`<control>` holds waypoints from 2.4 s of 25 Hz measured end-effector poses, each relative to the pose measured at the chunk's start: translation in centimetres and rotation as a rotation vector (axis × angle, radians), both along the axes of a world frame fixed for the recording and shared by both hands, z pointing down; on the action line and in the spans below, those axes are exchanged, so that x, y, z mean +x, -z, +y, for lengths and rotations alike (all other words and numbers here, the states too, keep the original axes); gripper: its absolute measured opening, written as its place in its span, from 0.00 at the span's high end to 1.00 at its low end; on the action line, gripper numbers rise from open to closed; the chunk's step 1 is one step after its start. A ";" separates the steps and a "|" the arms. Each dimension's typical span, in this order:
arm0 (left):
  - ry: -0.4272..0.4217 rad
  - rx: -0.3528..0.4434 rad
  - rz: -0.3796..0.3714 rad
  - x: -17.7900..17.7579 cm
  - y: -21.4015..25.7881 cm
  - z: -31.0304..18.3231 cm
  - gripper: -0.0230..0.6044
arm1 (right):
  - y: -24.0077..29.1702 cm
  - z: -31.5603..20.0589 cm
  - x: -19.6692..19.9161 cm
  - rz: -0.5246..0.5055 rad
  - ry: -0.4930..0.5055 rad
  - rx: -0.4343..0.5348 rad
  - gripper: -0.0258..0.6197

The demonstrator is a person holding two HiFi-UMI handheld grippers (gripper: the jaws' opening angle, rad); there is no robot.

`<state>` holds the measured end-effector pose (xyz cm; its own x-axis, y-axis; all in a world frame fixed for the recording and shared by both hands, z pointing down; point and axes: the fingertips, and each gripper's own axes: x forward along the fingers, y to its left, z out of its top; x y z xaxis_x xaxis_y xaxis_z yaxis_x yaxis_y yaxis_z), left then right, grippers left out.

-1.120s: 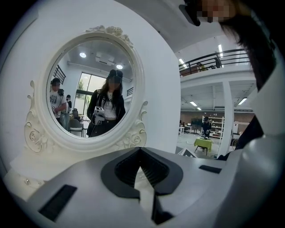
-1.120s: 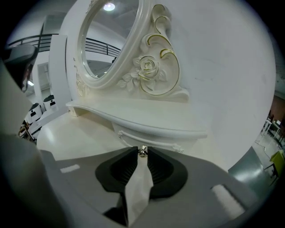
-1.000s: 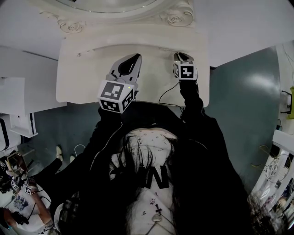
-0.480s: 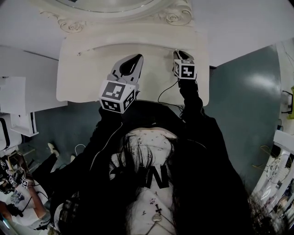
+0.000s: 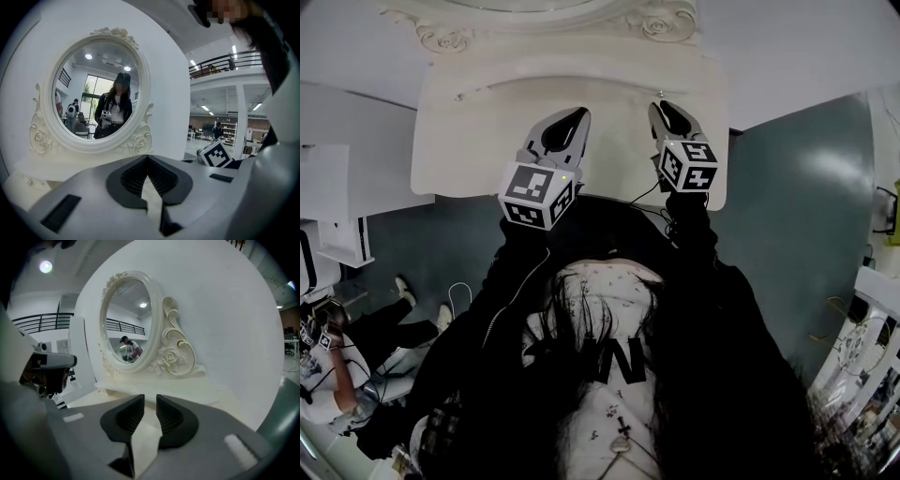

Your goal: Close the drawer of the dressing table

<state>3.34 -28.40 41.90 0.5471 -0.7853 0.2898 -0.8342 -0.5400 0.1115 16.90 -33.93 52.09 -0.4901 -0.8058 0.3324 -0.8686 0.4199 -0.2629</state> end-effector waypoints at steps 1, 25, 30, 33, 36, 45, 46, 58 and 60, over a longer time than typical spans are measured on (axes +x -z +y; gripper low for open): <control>-0.003 -0.002 -0.001 0.1 -0.1 0.2 0.97 | 0.6 0.4 -0.2 -0.006 0.007 0.011 0.83; -0.024 0.035 0.027 -7.2 1.8 10.0 0.97 | 9.0 13.3 -11.0 -0.092 0.100 0.148 0.83; -0.044 0.039 0.031 -9.8 2.1 14.9 0.97 | 10.2 18.3 -14.3 -0.136 0.099 0.168 0.83; -0.066 0.029 0.043 -9.5 1.4 19.4 0.97 | 9.9 23.2 -14.2 -0.143 0.089 0.166 0.83; -0.069 0.019 0.053 -7.0 0.1 24.6 0.97 | 8.6 29.2 -12.3 -0.129 0.100 0.157 0.83; -0.080 0.018 0.093 -6.4 -0.2 29.8 0.97 | 7.9 35.0 -13.9 -0.008 0.165 0.132 0.84; -0.076 0.020 0.092 -6.6 -0.2 29.9 0.97 | 7.9 35.2 -14.2 -0.003 0.174 0.130 0.85; 0.045 0.009 0.074 -6.1 -0.3 31.3 0.97 | 7.3 37.0 -12.2 0.029 0.262 0.105 0.88; 0.050 0.000 0.066 -4.9 -0.5 31.8 0.97 | 7.1 37.6 -11.3 0.025 0.272 0.101 0.90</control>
